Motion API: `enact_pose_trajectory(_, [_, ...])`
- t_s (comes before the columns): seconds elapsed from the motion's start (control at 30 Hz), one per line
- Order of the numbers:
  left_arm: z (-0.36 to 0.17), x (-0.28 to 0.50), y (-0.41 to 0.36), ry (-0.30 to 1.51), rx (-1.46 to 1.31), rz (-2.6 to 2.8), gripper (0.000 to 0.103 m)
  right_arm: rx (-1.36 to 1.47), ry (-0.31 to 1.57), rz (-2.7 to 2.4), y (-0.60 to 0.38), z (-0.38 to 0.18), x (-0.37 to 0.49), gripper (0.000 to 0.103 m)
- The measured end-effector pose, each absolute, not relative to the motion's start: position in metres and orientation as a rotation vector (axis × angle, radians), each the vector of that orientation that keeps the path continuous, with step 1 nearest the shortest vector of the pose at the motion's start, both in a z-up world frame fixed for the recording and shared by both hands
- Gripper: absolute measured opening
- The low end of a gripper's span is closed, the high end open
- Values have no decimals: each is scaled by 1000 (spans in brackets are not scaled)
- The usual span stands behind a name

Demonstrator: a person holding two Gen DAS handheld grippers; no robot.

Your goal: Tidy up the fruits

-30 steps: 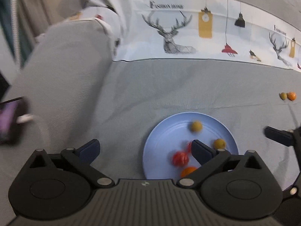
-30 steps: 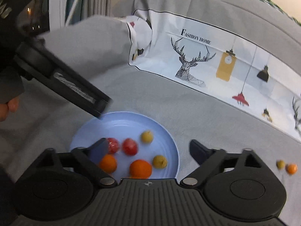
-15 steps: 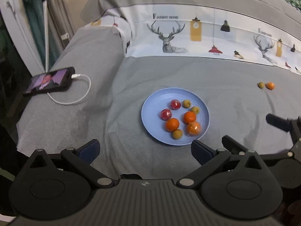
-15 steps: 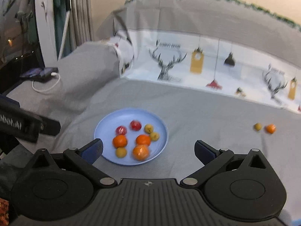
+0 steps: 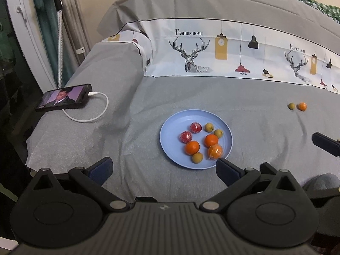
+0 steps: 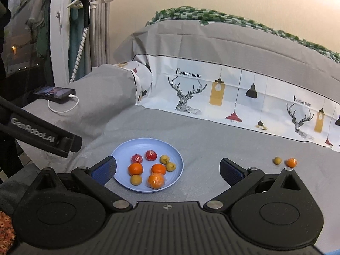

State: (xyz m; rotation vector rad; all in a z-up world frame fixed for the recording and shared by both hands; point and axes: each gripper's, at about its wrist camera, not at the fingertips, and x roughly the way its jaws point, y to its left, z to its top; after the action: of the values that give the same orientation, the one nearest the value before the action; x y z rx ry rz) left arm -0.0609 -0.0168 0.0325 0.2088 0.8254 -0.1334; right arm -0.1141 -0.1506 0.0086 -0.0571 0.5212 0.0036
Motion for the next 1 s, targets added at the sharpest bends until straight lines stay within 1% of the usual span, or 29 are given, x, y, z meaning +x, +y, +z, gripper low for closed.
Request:
enact_pose_trajectory(0.27, [43,-71,-23,797,183,-158,103,-46,476,-37,-159,21,-132,102])
enact_pose_trajectory(1.0, [42,-77,-27,784,195,-167,103,-32,470,-54,-161,21,-143,102])
